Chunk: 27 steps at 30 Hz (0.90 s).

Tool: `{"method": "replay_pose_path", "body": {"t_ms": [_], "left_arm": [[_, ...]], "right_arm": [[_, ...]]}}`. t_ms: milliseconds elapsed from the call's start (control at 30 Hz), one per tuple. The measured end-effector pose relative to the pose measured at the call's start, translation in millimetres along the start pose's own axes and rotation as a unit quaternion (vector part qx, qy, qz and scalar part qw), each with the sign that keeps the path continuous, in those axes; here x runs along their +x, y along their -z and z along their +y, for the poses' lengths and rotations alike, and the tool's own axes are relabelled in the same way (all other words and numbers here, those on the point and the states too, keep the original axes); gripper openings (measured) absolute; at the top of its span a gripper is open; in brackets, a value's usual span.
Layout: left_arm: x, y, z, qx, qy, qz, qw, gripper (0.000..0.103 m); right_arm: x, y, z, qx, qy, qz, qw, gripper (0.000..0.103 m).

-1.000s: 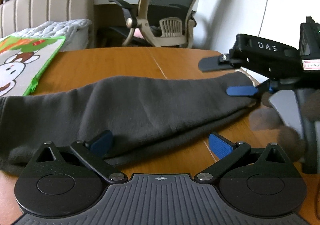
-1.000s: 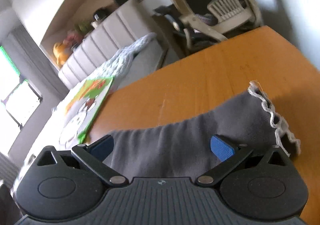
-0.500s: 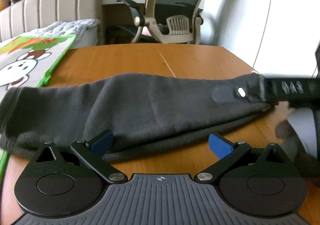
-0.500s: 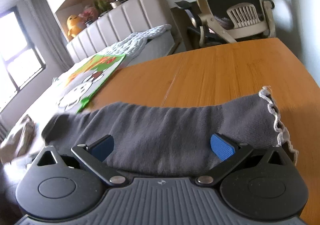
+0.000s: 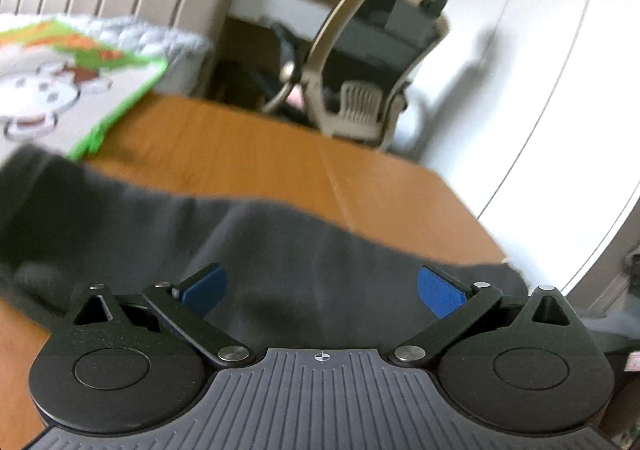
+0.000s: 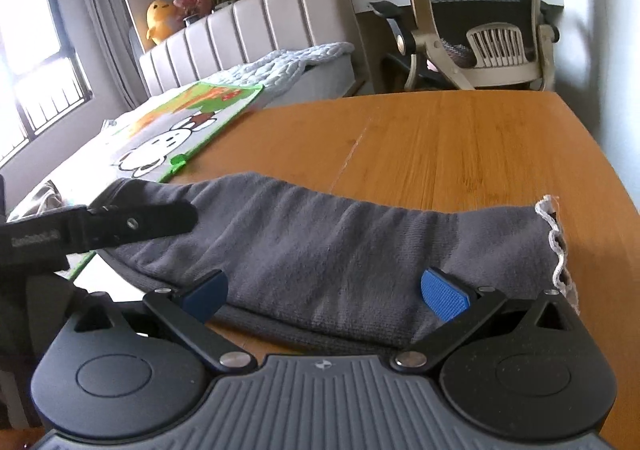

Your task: Fold clothes

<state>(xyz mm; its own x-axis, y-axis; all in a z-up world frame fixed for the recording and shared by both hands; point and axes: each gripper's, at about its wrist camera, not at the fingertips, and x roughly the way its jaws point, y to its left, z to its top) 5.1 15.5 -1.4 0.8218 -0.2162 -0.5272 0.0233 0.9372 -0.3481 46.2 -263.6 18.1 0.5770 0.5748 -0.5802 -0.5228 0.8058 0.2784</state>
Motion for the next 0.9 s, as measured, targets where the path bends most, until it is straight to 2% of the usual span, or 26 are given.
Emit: {"method": "replay_pose_path", "body": {"t_ms": [133,233,333,500,667,900], "left_arm": [[-0.9,2.8,0.6,0.010,0.001,0.003,0.9999,0.103],[0.6,3.0,-2.3,0.019,-0.006,0.004,0.9998,0.103],[2.0,4.7,-8.4,0.033,-0.020,0.007,0.9992,0.103],[1.3,6.4,-9.9,0.036,-0.024,0.008,0.9990,0.103],[0.4,7.5,-11.1,0.042,-0.029,0.011,0.9986,0.103],[-7.0,9.5,-3.2,0.032,-0.022,0.008,0.9992,0.103]], "right_arm": [[-13.9,-1.2,-3.6,0.009,0.012,-0.014,1.000,0.103],[-41.8,-1.8,-5.6,-0.003,0.078,-0.064,0.995,0.103],[-65.5,-1.9,-18.5,-0.003,0.135,-0.095,0.986,0.103],[-72.9,9.3,-61.4,0.076,0.175,-0.069,0.979,0.103],[-65.2,23.1,-82.7,0.153,0.153,-0.045,0.975,0.103],[-43.7,21.1,-62.6,0.119,0.105,-0.042,0.986,0.103]]}}
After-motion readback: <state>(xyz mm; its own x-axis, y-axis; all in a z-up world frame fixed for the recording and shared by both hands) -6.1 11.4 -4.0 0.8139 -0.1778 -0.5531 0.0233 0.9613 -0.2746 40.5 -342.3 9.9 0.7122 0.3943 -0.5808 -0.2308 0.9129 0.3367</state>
